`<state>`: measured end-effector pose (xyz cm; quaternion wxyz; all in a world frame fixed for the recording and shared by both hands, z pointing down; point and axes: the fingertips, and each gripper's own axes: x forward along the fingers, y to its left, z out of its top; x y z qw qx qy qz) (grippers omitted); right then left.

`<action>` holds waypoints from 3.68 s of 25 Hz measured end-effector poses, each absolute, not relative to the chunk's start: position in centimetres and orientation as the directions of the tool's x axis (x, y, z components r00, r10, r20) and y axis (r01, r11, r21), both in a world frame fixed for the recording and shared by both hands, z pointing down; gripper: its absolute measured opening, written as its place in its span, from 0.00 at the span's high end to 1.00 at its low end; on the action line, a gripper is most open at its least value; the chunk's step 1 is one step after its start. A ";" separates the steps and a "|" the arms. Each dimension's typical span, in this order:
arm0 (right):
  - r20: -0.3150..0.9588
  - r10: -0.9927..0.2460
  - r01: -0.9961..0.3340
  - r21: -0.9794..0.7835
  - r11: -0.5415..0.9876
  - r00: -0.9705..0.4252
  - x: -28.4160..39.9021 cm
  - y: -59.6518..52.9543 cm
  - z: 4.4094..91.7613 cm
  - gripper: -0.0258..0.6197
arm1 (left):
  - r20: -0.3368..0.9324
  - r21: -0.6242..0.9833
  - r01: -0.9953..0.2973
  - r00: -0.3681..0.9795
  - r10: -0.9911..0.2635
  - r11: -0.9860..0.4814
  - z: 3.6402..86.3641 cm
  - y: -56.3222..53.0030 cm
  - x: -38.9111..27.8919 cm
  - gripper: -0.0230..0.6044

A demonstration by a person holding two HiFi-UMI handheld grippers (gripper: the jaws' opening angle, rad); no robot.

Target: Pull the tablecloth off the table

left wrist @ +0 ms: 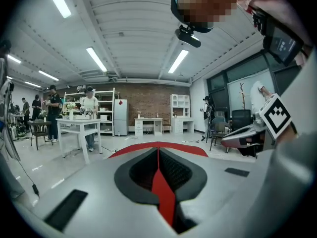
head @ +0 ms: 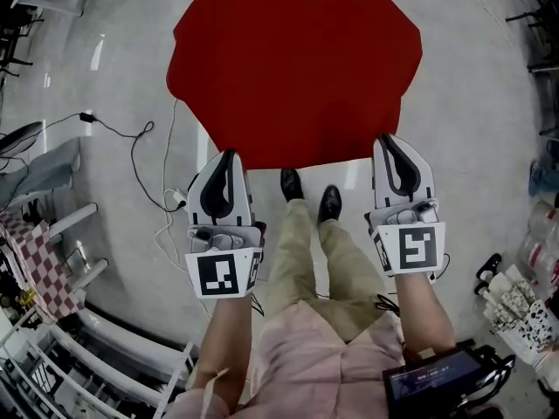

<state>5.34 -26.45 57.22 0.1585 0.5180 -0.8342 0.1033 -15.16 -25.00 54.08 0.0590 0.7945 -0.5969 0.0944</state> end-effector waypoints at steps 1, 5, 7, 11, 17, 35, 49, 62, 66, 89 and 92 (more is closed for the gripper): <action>0.374 -0.830 -0.896 -0.006 0.444 -0.414 5.2 -26.1 57.3 0.93 | 0.223 -0.017 -0.958 0.274 -0.935 -0.285 54.3 -24.5 -15.2 0.92; 0.386 -0.822 -0.892 -0.005 0.451 -0.418 4.8 -25.2 58.5 0.93 | 0.238 -0.009 -0.958 0.276 -0.931 -0.286 56.0 -23.3 -15.8 0.92; 0.389 -0.818 -0.888 -0.004 0.459 -0.424 5.1 -25.1 59.5 0.92 | 0.239 -0.009 -0.956 0.283 -0.929 -0.294 57.1 -23.2 -15.4 0.92; 0.397 -0.803 -0.873 0.006 0.487 -0.445 5.1 -24.7 61.4 0.92 | 0.236 -0.004 -0.951 0.301 -0.924 -0.310 59.0 -22.8 -14.9 0.92; 0.410 -0.784 -0.858 0.004 0.513 -0.466 3.9 -24.2 63.9 0.82 | 0.226 0.016 -0.952 0.300 -0.927 -0.305 61.5 -22.1 -16.4 0.92; 0.403 -0.759 -0.820 0.035 0.571 -0.511 3.3 -21.5 66.2 0.77 | 0.330 -0.186 -0.913 0.289 -0.898 -0.363 70.8 -17.7 -15.3 0.37; 0.410 -0.780 -0.844 0.043 0.535 -0.473 5.1 -21.6 66.0 0.77 | 0.394 -0.380 -0.833 0.247 -0.885 -0.402 70.5 -20.2 -16.0 0.82; 0.375 -0.811 -0.872 0.013 0.489 -0.449 2.9 -23.4 61.9 0.71 | 0.400 -0.296 -0.814 0.369 -0.839 -0.499 60.6 -24.9 -16.0 0.90; 0.379 -0.805 -0.869 0.004 0.495 -0.457 1.8 -24.0 61.8 0.67 | 0.393 -0.197 -0.847 0.393 -0.831 -0.493 58.3 -26.5 -15.7 0.90; 0.539 -0.790 -0.848 0.236 0.475 -0.293 -1.5 -27.0 66.0 0.56 | 0.367 -0.037 -0.819 0.521 -0.770 -0.572 54.8 -31.0 -13.6 0.90; 0.531 -0.794 -0.860 0.214 0.463 -0.295 -0.7 -27.0 65.4 0.70 | 0.365 -0.028 -0.825 0.517 -0.774 -0.565 54.7 -30.7 -13.9 0.90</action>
